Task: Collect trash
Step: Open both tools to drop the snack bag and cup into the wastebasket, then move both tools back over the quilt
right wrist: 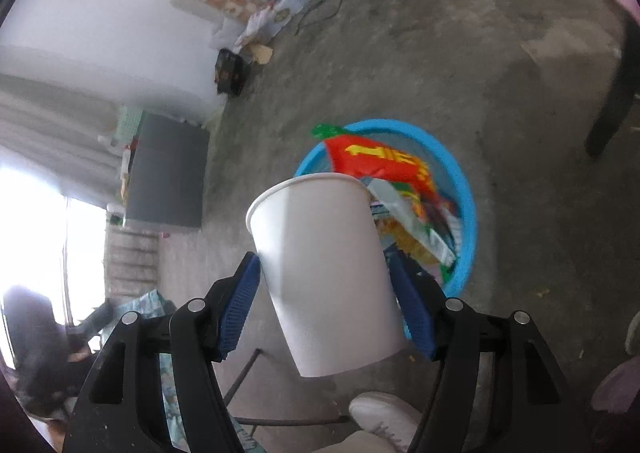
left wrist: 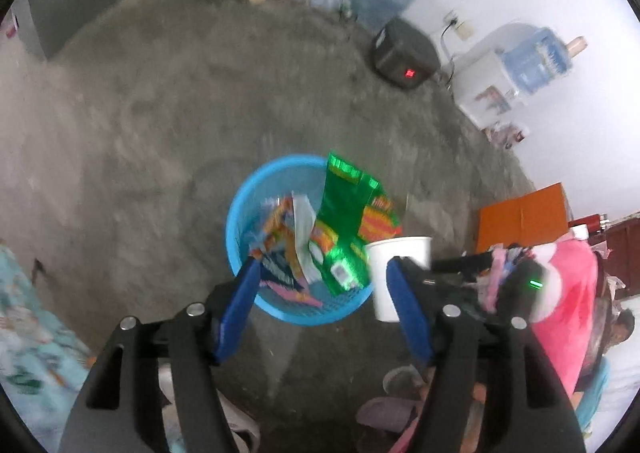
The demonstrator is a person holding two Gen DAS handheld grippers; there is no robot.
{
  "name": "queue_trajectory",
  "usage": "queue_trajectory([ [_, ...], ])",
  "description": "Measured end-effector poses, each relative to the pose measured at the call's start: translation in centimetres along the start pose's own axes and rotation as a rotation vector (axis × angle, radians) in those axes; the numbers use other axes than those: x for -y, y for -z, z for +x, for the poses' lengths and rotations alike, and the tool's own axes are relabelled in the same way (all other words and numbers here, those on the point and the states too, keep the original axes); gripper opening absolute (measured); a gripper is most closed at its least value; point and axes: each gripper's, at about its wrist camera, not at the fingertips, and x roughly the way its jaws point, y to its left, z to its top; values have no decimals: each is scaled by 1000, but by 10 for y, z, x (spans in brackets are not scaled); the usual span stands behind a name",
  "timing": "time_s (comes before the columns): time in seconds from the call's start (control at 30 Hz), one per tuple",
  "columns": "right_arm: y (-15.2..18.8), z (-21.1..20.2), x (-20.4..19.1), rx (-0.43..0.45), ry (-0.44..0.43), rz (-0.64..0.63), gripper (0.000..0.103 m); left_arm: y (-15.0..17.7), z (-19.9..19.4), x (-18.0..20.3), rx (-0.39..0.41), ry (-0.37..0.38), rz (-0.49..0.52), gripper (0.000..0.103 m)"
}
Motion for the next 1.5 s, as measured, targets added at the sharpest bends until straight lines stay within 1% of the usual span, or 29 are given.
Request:
queue_trajectory([
  [0.03,-2,5,-4,-10,10,-19,65,-2,-19,3,30,1,10,67],
  [0.07,-5,11,-7,-17,27,-37,69,-1,-32,2,50,0,15,69],
  [0.13,-8,21,-9,-20,104,-61,74,2,-74,5,127,9,29,74],
  [0.17,-9,23,-9,-14,149,-65,74,4,-94,5,165,17,35,76],
  [0.2,-9,24,-9,-11,158,-63,74,8,-113,3,196,16,40,79],
  [0.27,-5,15,-10,0,147,-51,74,16,-146,1,257,5,49,84],
  [0.3,0,7,-14,13,123,-57,74,25,-167,-2,300,1,55,86],
  [0.33,5,1,-20,23,112,-73,74,32,-182,-4,330,-5,56,88],
  [0.4,18,-13,-34,43,121,-118,74,52,-213,-13,387,-8,51,91],
  [0.47,28,-25,-47,57,135,-150,74,73,-241,-23,425,6,38,92],
  [0.53,42,-43,-67,75,146,-205,74,91,-258,-31,443,28,22,93],
  [0.63,62,-64,-100,100,160,-307,76,123,-285,-52,468,39,-35,95],
  [0.7,76,-81,-130,117,152,-399,79,147,-304,-69,501,43,-75,95],
  [0.73,82,-89,-144,128,144,-443,83,158,-315,-76,522,35,-90,95],
  [0.8,98,-108,-173,145,116,-514,85,185,-337,-92,580,6,-124,95],
  [0.87,107,-121,-195,156,78,-547,90,215,-358,-110,644,-25,-178,97],
  [0.93,129,-136,-221,164,30,-597,92,240,-373,-127,674,-31,-229,97],
  [0.97,139,-139,-230,164,19,-628,94,252,-380,-135,686,-39,-252,97],
  [1.0,158,-145,-246,168,3,-689,95,273,-390,-148,705,-68,-282,97],
  [1.03,172,-148,-255,170,-9,-736,95,286,-394,-152,716,-91,-294,97],
  [1.07,183,-150,-263,169,-18,-777,95,304,-401,-160,729,-130,-306,97],
  [1.13,225,-149,-283,136,-59,-909,95,332,-407,-167,736,-217,-318,97],
  [1.23,284,-131,-300,36,-79,-1097,95,379,-410,-185,691,-359,-366,97],
  [1.27,303,-123,-301,-1,-77,-1159,95,392,-406,-193,673,-395,-392,97],
  [1.33,345,-99,-300,-97,-44,-1282,95,413,-397,-207,635,-461,-450,97],
  [1.37,360,-88,-298,-137,-29,-1321,95,422,-391,-216,616,-480,-481,97],
  [1.43,389,-61,-293,-229,1,-1391,95,436,-372,-237,552,-483,-549,97],
  [1.47,400,-51,-290,-258,25,-1413,95,438,-361,-247,506,-491,-573,97],
  [1.5,412,-39,-287,-282,49,-1441,95,442,-354,-253,480,-497,-585,97],
])
